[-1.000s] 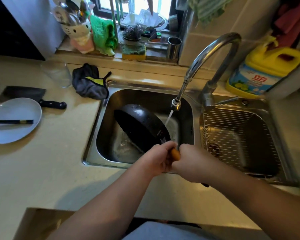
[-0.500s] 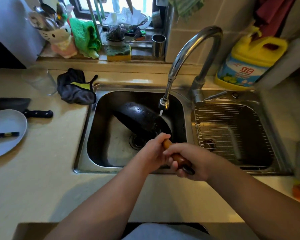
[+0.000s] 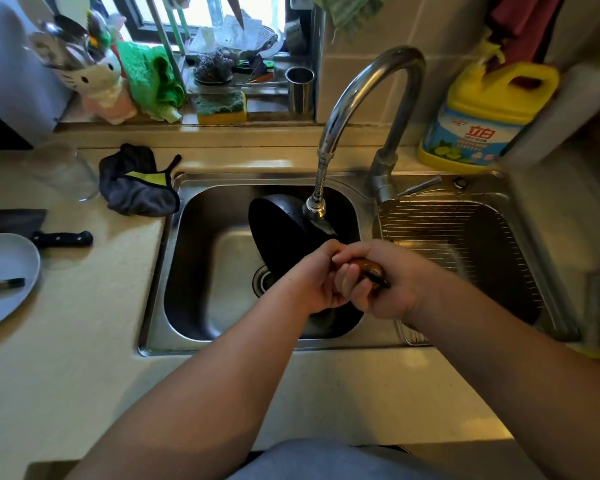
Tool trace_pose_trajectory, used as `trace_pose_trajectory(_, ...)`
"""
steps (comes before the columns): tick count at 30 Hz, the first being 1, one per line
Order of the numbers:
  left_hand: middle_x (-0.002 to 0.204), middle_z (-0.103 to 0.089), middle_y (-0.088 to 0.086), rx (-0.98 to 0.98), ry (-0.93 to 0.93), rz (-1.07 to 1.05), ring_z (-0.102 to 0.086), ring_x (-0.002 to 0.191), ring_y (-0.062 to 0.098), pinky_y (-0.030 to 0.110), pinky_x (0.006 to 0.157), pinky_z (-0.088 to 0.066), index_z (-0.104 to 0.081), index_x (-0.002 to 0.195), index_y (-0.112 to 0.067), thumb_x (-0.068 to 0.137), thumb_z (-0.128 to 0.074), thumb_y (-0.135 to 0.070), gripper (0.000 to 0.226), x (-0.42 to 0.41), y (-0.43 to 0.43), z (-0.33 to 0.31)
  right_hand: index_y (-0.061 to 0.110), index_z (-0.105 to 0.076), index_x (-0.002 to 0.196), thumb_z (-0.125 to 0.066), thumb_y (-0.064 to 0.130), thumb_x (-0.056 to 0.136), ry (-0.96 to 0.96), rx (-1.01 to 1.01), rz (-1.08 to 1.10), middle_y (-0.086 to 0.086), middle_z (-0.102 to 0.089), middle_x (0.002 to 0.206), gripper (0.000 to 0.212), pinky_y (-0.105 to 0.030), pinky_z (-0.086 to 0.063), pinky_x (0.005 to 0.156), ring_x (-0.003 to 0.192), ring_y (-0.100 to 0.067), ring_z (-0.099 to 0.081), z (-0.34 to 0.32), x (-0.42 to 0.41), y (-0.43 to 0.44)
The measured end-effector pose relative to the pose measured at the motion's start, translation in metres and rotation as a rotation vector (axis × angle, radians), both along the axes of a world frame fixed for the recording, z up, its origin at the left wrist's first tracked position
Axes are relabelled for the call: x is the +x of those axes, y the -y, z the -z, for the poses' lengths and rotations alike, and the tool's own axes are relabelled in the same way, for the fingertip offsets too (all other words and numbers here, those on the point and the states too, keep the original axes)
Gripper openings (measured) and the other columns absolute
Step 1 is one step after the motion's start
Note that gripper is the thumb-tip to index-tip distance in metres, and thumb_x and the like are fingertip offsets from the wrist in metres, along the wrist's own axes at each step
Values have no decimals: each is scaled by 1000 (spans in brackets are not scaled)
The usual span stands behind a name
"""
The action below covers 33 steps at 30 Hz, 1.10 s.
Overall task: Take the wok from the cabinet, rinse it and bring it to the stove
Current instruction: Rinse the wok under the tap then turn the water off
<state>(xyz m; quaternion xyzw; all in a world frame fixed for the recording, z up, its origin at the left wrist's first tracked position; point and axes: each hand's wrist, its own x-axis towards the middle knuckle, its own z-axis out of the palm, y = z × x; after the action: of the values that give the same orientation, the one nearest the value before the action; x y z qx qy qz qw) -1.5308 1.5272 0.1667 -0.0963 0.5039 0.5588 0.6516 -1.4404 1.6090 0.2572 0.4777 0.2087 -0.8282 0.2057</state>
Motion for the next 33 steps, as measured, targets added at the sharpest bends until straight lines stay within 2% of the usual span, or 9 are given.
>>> trace_pose_trajectory(4, 52, -63, 4, 19, 21, 16, -62, 42, 15, 21, 44, -54, -57, 84, -9, 90, -55, -31, 24, -1, -1, -3, 1, -50, 108, -58, 14, 91, 8, 69, -64, -9, -59, 51, 23, -18, -41, 25, 34, -13, -59, -1, 0, -2)
trace_pose_trajectory(8, 51, -61, 7, 79, 53, 9, -58, 35, 16, 18, 36, -47, -53, 88, -6, 92, -52, -29, 24, -4, 5, 0, 2, -53, 109, -60, 11, 90, -3, 292, -205, -6, -61, 51, 22, -17, -40, 26, 35, -10, -58, 1, 0, 6)
trace_pose_trajectory(12, 53, -59, 5, 148, 38, -6, -60, 47, 19, 26, 46, -51, -50, 85, -8, 90, -52, -31, 24, -7, 12, 4, 5, -56, 96, -62, 9, 89, -19, 464, -334, -3, -60, 50, 10, -18, -42, 30, 35, -9, -57, 2, -1, 15)
trace_pose_trajectory(15, 62, -55, 3, 160, 8, -22, -57, 53, 18, 26, 49, -52, -53, 83, -11, 93, -51, -32, 23, -9, 17, 4, 5, -54, 102, -63, 7, 88, -17, 542, -405, -4, -59, 54, 16, -18, -42, 31, 36, -10, -57, 5, -3, 17)
trace_pose_trajectory(18, 72, -55, 4, 143, -26, -44, -56, 60, 17, 26, 51, -53, -56, 93, -12, 95, -50, -32, 22, -10, 23, 3, 4, -53, 108, -64, 6, 87, -29, 621, -496, -9, -58, 67, 24, -18, -42, 33, 35, -10, -56, 5, -4, 18)
trace_pose_trajectory(22, 69, -67, 4, 98, -53, -41, -64, 60, 16, 28, 56, -55, -58, 105, -9, 97, -51, -33, 26, -9, 33, 6, 5, -54, 107, -65, 8, 86, -52, 767, -665, -10, -58, 71, 24, -18, -44, 36, 34, -9, -57, 7, -4, 16)
trace_pose_trajectory(24, 67, -70, 6, 102, -54, -44, -67, 58, 16, 28, 53, -56, -57, 107, -7, 98, -51, -32, 27, -10, 37, 8, 7, -55, 103, -65, 12, 86, -59, 853, -781, -9, -60, 72, 21, -21, -48, 41, 39, -10, -59, 10, -3, 17)
trace_pose_trajectory(27, 71, -73, 8, 102, -51, -68, -71, 59, 17, 27, 51, -57, -60, 104, -5, 98, -51, -29, 26, -10, 43, 12, 5, -56, 106, -64, 15, 85, -80, 944, -887, -10, -62, 75, 25, -34, -53, 59, 50, -15, -61, 18, -1, 22)
trace_pose_trajectory(33, 78, -77, 8, 65, -64, -96, -74, 66, 15, 26, 55, -58, -64, 100, -4, 98, -54, -23, 22, -1, 48, 16, 14, -52, 103, -60, 19, 81, -58, 1086, -995, -10, -64, 81, 23, -36, -57, 56, 53, -18, -66, 32, 18, 35)
